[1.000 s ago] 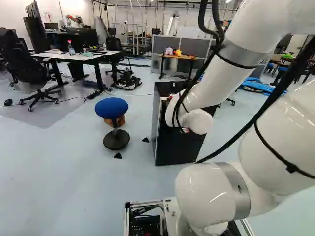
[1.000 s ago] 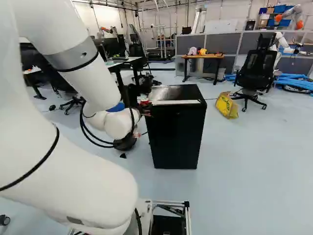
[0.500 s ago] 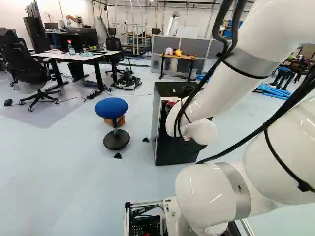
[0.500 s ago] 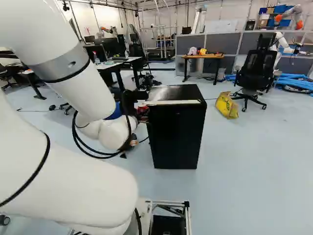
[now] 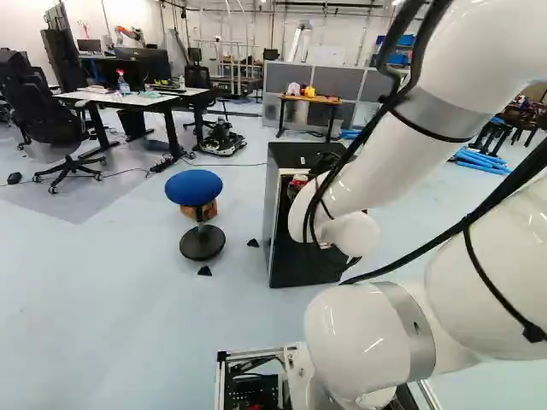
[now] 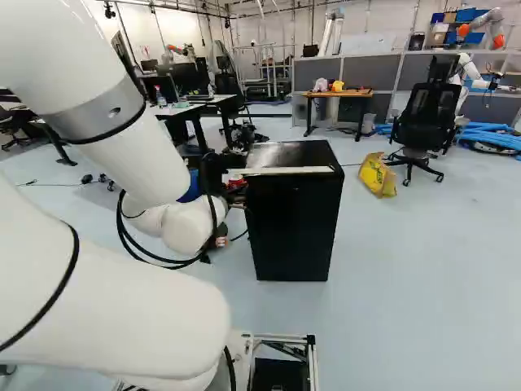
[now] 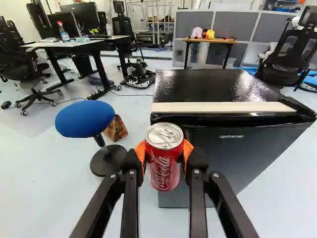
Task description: Grab a drink from the fridge
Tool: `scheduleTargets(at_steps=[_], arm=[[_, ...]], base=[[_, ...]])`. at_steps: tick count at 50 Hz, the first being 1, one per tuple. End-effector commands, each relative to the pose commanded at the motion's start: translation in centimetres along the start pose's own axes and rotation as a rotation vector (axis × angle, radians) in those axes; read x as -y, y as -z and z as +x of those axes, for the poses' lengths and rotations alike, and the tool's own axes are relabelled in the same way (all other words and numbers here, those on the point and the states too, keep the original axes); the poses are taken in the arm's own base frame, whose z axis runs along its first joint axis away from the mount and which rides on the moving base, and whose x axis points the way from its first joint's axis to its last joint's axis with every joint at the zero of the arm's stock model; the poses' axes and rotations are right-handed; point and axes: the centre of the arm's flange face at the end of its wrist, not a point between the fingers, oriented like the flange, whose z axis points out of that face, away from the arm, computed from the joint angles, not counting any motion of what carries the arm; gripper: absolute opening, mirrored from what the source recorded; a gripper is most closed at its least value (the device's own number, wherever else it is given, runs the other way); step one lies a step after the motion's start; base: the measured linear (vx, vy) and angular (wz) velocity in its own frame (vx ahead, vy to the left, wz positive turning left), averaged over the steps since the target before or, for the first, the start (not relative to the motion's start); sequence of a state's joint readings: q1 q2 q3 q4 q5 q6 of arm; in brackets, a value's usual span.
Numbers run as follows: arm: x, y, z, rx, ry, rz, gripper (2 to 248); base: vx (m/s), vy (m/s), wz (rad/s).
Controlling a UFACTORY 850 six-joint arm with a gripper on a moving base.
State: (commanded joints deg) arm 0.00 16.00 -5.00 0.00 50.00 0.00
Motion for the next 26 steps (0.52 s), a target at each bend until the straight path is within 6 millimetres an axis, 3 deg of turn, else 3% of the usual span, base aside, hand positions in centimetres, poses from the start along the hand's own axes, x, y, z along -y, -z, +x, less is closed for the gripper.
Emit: scheduleTargets(at_steps=[26], arm=[[0.00,0.00,0.00,0.000,0.000,0.000,94]], base=[[0.000,0.000,0.000]])
